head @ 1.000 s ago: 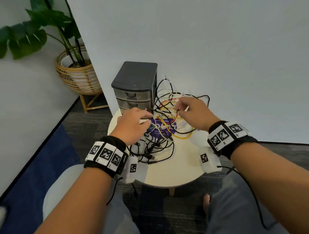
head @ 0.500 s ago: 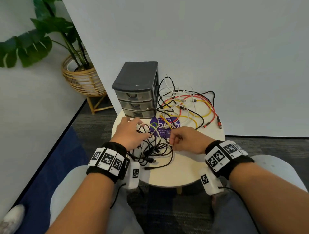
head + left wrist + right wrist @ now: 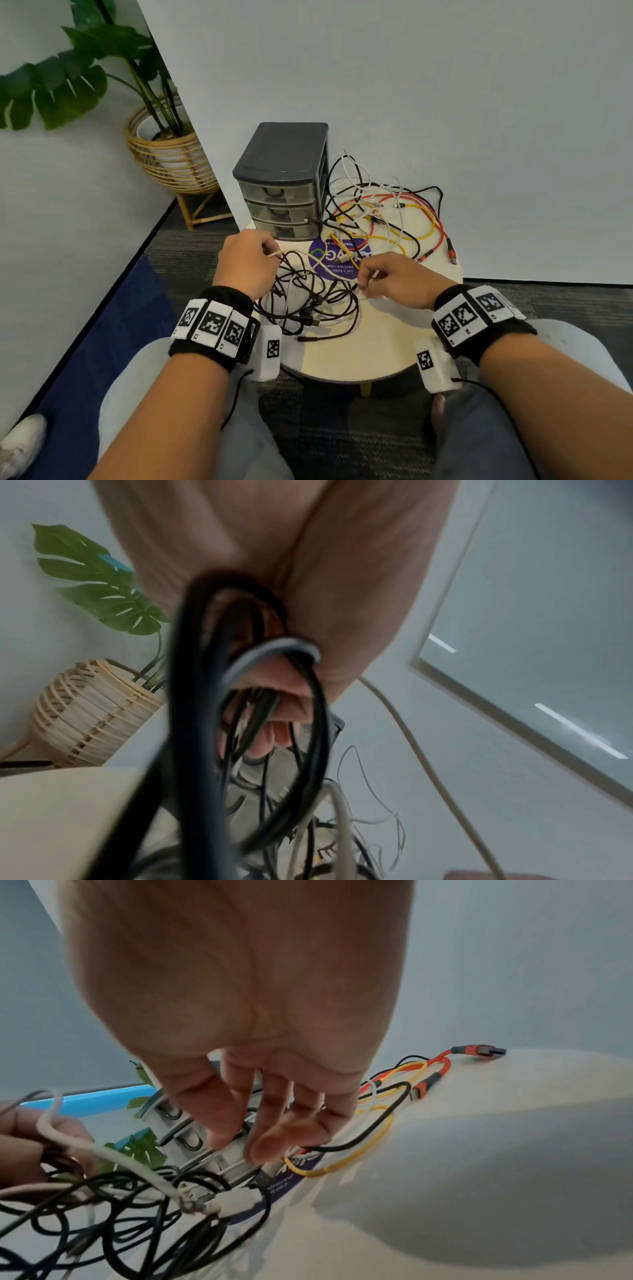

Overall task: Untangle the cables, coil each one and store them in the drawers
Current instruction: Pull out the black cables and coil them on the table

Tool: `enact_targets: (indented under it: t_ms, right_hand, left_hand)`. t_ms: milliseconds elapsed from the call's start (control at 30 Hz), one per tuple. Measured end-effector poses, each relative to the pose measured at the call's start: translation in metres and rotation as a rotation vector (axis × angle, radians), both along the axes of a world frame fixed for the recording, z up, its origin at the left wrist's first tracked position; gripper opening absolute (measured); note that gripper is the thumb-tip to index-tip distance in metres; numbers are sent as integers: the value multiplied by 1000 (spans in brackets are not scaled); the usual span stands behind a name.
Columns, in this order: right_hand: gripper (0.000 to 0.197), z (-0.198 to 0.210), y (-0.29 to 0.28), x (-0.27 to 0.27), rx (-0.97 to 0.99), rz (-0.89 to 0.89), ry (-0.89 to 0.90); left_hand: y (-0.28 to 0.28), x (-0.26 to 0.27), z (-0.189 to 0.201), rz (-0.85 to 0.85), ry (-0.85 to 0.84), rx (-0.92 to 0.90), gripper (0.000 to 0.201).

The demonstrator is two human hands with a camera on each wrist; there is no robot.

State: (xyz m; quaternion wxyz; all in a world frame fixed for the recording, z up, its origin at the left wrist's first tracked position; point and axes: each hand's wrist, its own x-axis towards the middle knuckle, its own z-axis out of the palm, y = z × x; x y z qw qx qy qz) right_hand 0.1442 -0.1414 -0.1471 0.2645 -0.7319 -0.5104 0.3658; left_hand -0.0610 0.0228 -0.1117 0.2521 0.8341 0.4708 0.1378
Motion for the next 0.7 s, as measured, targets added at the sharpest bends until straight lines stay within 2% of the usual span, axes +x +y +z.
enact_targets:
  t_ms: [133,233,367,433,600,700]
  right_hand:
    - [26,1,12,-1,176,-148,7]
    - [23,9,32,-5,268,-148,-168]
    - [44,9,55,-16,86,56,-353]
    - [47,4,62,-20,-3,124,-400]
    - [26,-3,67,-21,-18,169,-354]
    - [28,0,64,-15,33,91,-194]
  left_hand:
    - [-2,0,8,-27,-111,47,21]
    - [-4,1,16,-28,-163,67,23]
    - [-6,0,25,4,-242,53,25]
    - [-6,-2,27,25,-288,55,22]
    - [-2,-6,26,36,-330,47,19]
    - [-1,-6,27,43,-348,40,20]
